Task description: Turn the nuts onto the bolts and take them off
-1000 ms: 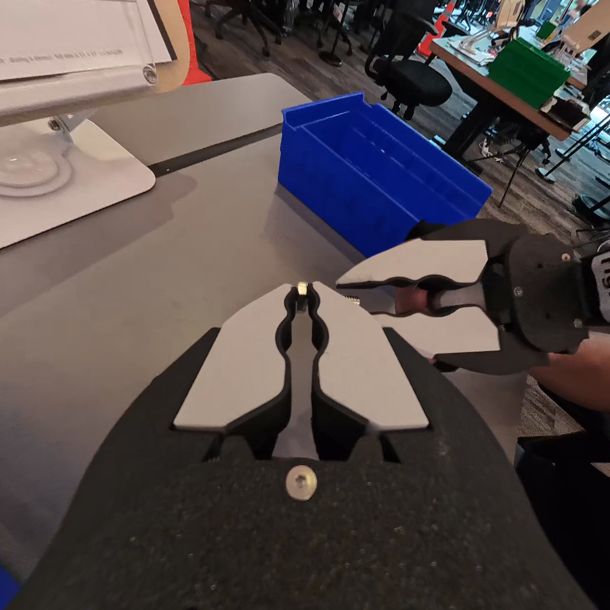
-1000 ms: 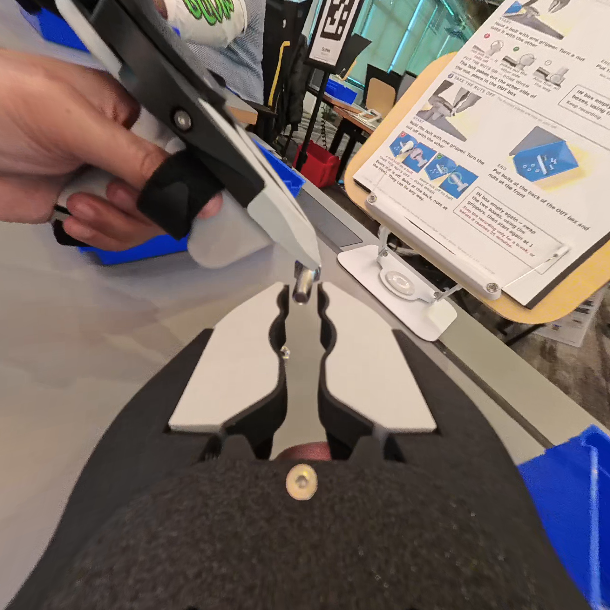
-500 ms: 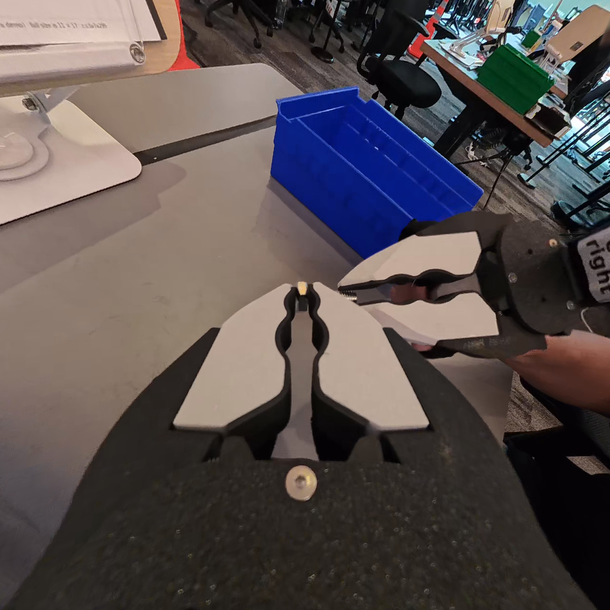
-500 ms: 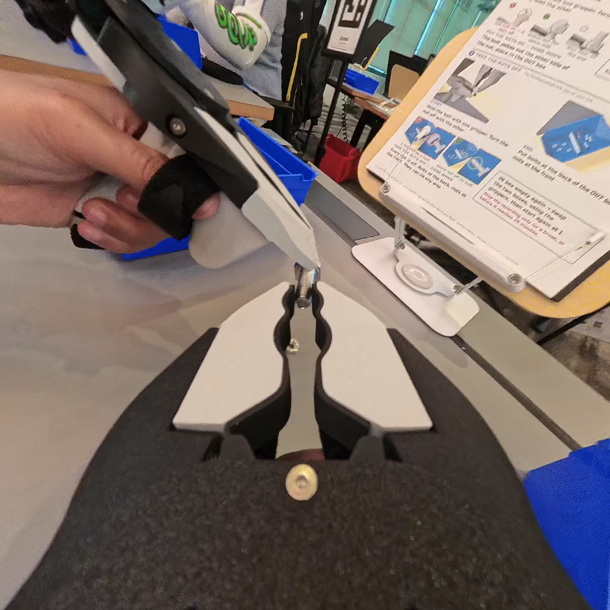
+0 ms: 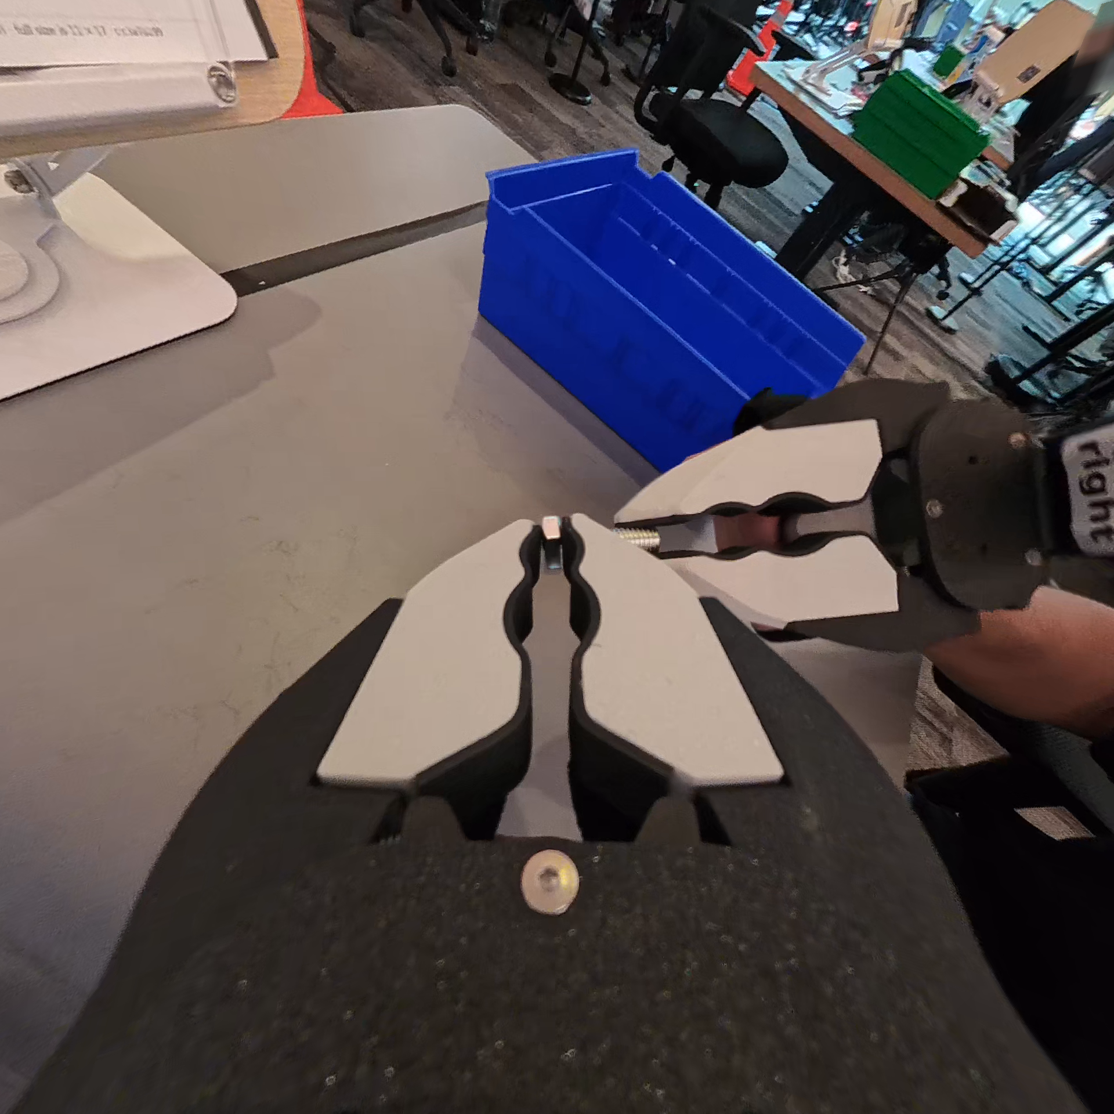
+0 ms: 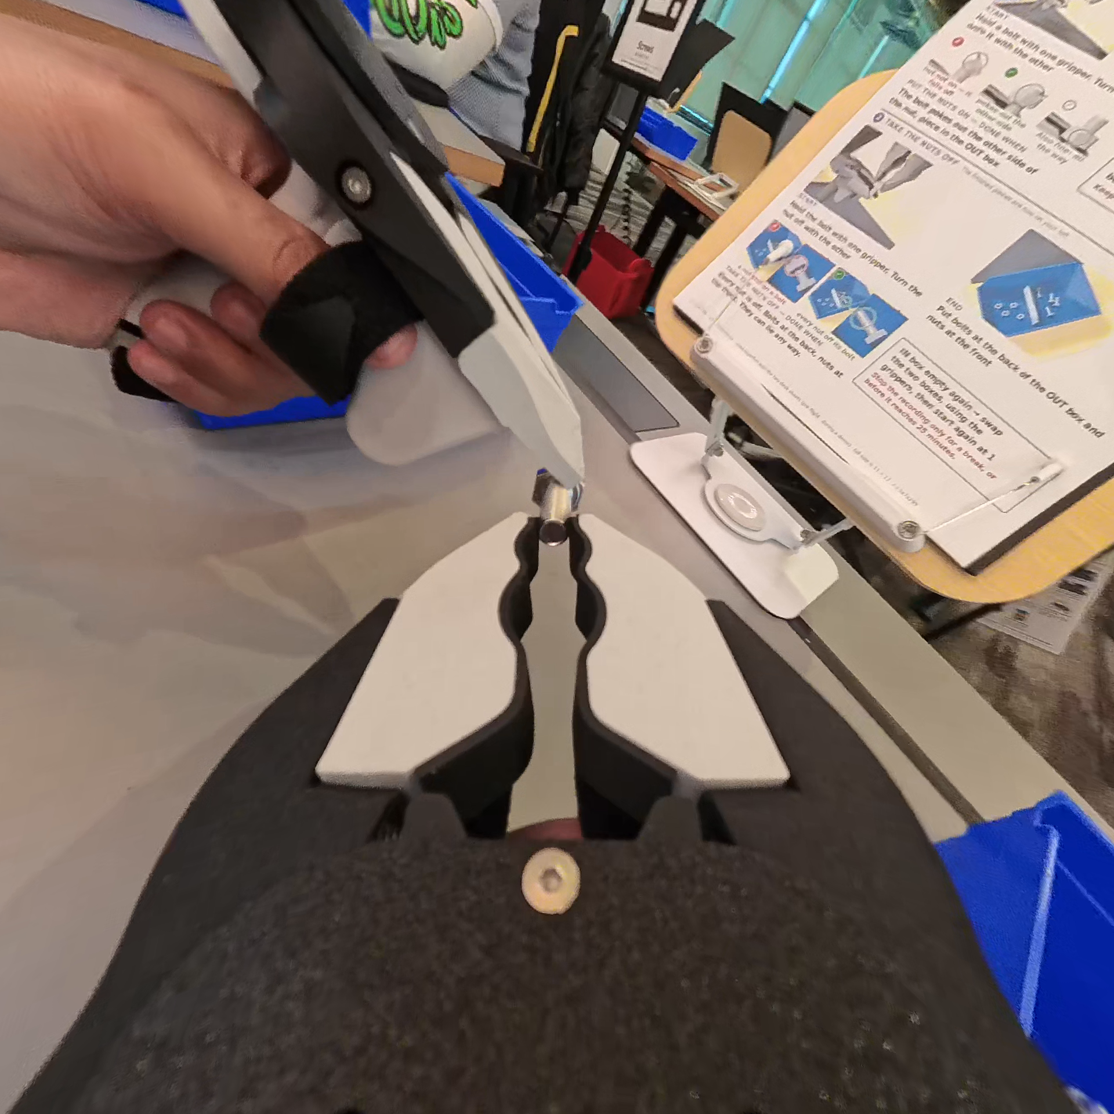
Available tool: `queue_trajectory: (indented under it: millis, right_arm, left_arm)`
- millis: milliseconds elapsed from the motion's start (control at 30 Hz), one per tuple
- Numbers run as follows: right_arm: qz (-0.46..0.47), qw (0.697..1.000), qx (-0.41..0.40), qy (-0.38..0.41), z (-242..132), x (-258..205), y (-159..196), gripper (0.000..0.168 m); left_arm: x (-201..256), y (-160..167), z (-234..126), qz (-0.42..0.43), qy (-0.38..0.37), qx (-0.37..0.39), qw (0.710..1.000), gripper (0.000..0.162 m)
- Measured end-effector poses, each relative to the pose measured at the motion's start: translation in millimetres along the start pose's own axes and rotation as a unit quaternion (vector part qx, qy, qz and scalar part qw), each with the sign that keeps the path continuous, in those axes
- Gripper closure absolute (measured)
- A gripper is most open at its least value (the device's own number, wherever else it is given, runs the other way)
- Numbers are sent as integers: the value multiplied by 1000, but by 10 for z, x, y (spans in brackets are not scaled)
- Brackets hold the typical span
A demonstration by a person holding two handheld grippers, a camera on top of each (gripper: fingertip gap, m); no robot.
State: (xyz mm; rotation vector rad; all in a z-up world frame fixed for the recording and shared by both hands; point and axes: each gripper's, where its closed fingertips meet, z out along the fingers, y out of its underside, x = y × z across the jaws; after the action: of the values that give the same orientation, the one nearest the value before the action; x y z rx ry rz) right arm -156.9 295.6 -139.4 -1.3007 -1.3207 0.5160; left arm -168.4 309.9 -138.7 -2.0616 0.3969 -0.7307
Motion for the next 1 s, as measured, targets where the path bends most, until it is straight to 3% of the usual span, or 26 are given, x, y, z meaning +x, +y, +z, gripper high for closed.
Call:
queue_trajectory:
  millis: [67, 133, 233, 400, 533, 667, 900, 1000]
  right_arm:
    - [20, 999, 17, -26, -52, 5, -58, 159]
    - [60, 995, 41, -62, -139, 26, -159, 159]
    - [147, 974, 99, -139, -334, 63, -397, 159]
    - [317, 874, 192, -315, -680, -20, -835, 159]
    - [388, 814, 192, -388, -728, -153, -942, 159]
    - [439, 772, 183, -422, -729, -193, -973, 159]
    - [467, 744, 178, -443, -713, -224, -955, 159]
    - [469, 744, 175, -442, -704, -220, -943, 159]
  left_arm:
    - [70, -47, -51, 5, 34, 6, 999, 155]
    - [215, -160, -166, 26, 88, 35, 995, 138]
    - [444, -267, -405, 91, 156, 72, 981, 132]
    - [774, -311, -693, 164, 229, 114, 953, 127]
    - [955, -272, -736, 202, 251, 118, 939, 127]
    - [1052, -228, -736, 227, 256, 115, 933, 128]
    - [1059, -244, -745, 230, 251, 116, 933, 130]
    - [1017, -257, -745, 237, 237, 121, 934, 143]
